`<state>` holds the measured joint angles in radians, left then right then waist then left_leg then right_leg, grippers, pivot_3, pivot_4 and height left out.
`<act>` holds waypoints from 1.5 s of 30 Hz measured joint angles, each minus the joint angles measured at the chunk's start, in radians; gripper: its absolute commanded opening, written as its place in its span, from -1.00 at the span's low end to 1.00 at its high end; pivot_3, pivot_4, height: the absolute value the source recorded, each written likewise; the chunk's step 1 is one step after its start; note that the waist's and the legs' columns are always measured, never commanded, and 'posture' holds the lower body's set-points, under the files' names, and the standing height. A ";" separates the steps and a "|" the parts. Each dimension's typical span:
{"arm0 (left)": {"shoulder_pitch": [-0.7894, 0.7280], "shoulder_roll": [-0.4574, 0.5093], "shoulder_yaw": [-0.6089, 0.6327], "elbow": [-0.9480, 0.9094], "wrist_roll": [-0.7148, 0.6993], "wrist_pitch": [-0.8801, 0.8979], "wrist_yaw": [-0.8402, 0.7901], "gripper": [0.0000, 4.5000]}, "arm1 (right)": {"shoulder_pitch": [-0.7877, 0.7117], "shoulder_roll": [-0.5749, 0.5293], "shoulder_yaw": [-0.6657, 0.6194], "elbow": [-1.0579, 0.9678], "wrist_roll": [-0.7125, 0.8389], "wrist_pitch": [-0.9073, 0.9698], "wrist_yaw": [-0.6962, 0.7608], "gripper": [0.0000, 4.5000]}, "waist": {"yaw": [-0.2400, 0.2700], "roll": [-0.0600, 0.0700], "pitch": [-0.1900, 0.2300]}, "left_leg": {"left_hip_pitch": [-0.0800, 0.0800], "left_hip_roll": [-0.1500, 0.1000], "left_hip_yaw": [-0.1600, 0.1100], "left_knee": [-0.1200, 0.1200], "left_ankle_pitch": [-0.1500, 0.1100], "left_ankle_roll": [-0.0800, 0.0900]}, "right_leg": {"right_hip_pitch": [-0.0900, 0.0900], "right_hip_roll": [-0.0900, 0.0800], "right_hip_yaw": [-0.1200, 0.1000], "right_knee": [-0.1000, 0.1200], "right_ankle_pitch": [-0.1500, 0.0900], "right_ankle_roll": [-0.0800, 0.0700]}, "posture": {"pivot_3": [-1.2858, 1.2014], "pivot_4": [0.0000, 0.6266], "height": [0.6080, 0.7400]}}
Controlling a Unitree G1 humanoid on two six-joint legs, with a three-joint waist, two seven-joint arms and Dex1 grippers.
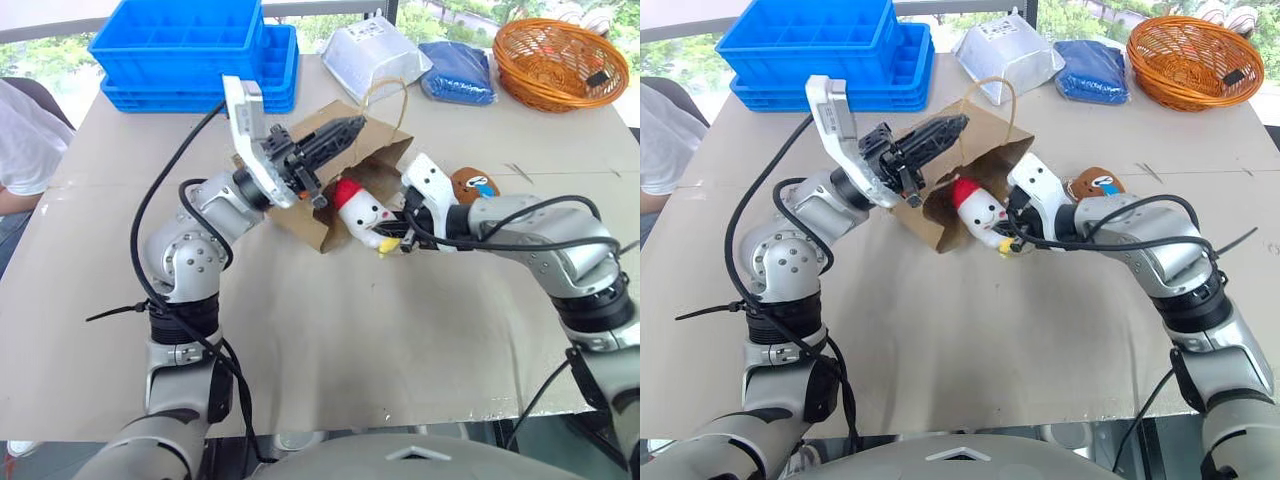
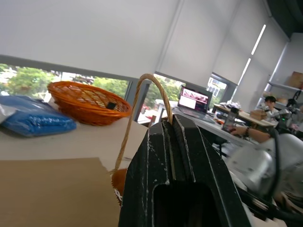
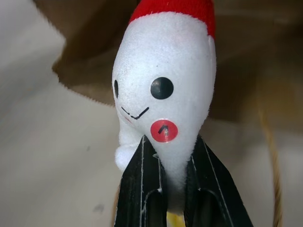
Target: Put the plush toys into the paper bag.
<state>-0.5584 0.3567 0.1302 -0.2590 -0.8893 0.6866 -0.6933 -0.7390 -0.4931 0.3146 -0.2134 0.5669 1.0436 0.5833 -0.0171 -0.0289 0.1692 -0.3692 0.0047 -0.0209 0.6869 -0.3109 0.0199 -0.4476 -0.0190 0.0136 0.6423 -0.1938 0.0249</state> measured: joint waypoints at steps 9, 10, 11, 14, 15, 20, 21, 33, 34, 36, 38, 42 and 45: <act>0.038 0.000 -0.007 -0.041 -0.060 0.044 0.026 -1.00 | -0.141 0.230 -0.127 0.314 0.021 0.042 0.000 -0.58 | 0.007 0.000 0.000 | -0.002 -0.001 -0.003 0.000 0.001 -0.001 | 0.000 -0.003 0.000 -0.001 0.000 0.000 | 0.03 -0.52 1.00; 0.042 0.000 -0.006 -0.045 -0.062 0.046 0.028 -1.00 | -0.141 0.238 -0.138 0.327 0.023 0.042 0.000 -0.35 | 0.006 0.000 0.000 | -0.002 -0.001 -0.003 0.000 0.001 -0.001 | 0.000 -0.004 0.000 -0.001 0.000 0.000 | 0.03 -0.52 1.00; 0.047 0.000 -0.004 -0.046 -0.065 0.047 0.032 -1.00 | -0.140 0.243 -0.147 0.340 0.027 0.045 0.000 -0.16 | 0.006 0.000 0.000 | -0.002 -0.001 -0.003 0.000 0.001 -0.001 | 0.000 -0.005 -0.001 -0.001 0.000 0.000 | 0.03 -0.52 1.00; 0.054 -0.003 0.009 -0.046 -0.072 0.047 0.054 -1.00 | -0.084 0.234 -0.168 0.250 0.042 0.056 0.004 0.40 | 0.006 0.000 0.000 | -0.003 -0.002 -0.005 0.000 0.001 -0.001 | -0.001 -0.009 -0.003 -0.001 0.000 0.000 | 0.03 -0.52 1.00; 0.055 -0.003 0.020 -0.045 -0.074 0.045 0.066 -1.00 | -0.058 0.212 -0.165 0.192 0.048 0.059 0.014 0.40 | 0.006 0.000 0.000 | -0.004 -0.002 -0.005 0.000 0.001 -0.001 | 0.000 -0.009 -0.004 -0.001 0.000 0.000 | 0.03 -0.52 1.00; 0.062 -0.002 0.030 -0.045 -0.074 0.034 0.087 -1.00 | 0.043 0.060 -0.178 -0.029 0.067 0.086 0.040 0.40 | 0.006 0.001 0.000 | -0.004 -0.003 -0.006 0.000 0.000 -0.001 | 0.000 -0.008 -0.005 -0.001 0.000 0.000 | 0.03 -0.52 1.00; 0.067 0.000 0.032 -0.045 -0.073 0.031 0.087 -1.00 | 0.061 0.037 -0.194 -0.063 0.073 0.089 0.042 0.40 | 0.006 0.001 0.000 | -0.004 -0.003 -0.006 0.000 0.000 -0.001 | 0.000 -0.008 -0.005 -0.001 0.000 0.000 | 0.03 -0.52 1.00; 0.069 0.003 0.026 -0.044 -0.036 -0.002 0.088 -1.00 | 0.144 -0.135 -0.492 -0.176 0.048 0.060 -0.109 0.97 | 0.006 0.000 0.000 | -0.002 -0.003 -0.003 0.000 -0.002 0.003 | 0.000 -0.004 -0.003 -0.001 0.000 0.000 | 0.03 -0.52 1.00; 0.069 0.002 0.025 -0.044 -0.034 -0.004 0.088 -1.00 | 0.152 -0.152 -0.479 -0.150 0.012 0.042 -0.121 0.97 | 0.006 0.000 0.000 | -0.002 -0.003 -0.002 0.000 -0.001 0.002 | 0.000 -0.004 -0.002 -0.001 0.000 0.000 | 0.03 -0.52 1.00; 0.068 0.002 0.024 -0.044 -0.023 -0.015 0.088 -1.00 | 0.181 -0.193 -0.426 -0.061 -0.059 -0.001 -0.122 0.97 | 0.006 0.000 0.000 | -0.002 -0.003 -0.002 0.000 0.000 0.000 | 0.001 -0.004 -0.001 -0.001 0.000 0.000 | 0.03 -0.52 1.00; 0.068 0.001 0.022 -0.042 -0.016 -0.019 0.088 -1.00 | 0.192 -0.198 -0.379 0.016 -0.103 -0.036 -0.110 0.97 | 0.003 0.000 0.000 | -0.001 -0.002 -0.001 0.000 0.000 0.000 | 0.001 -0.003 0.000 0.000 0.000 0.000 | 0.03 -0.52 1.00; 0.066 -0.005 0.013 -0.041 -0.006 -0.027 0.085 -1.00 | 0.183 -0.154 -0.279 0.247 -0.200 -0.150 -0.088 0.86 | 0.002 0.001 0.000 | 0.001 -0.001 0.005 0.000 0.000 0.001 | 0.001 -0.001 0.003 0.000 0.000 0.000 | 0.03 -0.52 1.00; 0.065 -0.009 0.013 -0.040 -0.004 -0.035 0.086 -1.00 | 0.158 -0.153 -0.231 0.367 -0.284 -0.269 -0.074 0.46 | 0.003 0.001 0.000 | 0.002 -0.001 0.008 0.000 0.000 0.001 | 0.001 0.000 0.004 0.000 0.000 0.000 | 0.03 -0.52 1.00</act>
<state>-0.4937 0.3477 0.1432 -0.2986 -0.8931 0.6516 -0.6073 -0.5810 -0.6459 0.0839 0.1536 0.2829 0.7749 0.5089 -0.0142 -0.0283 0.1691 -0.3671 0.0042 -0.0130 0.6868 -0.3110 0.0204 -0.4466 -0.0195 0.0172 0.6422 -0.1937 0.0250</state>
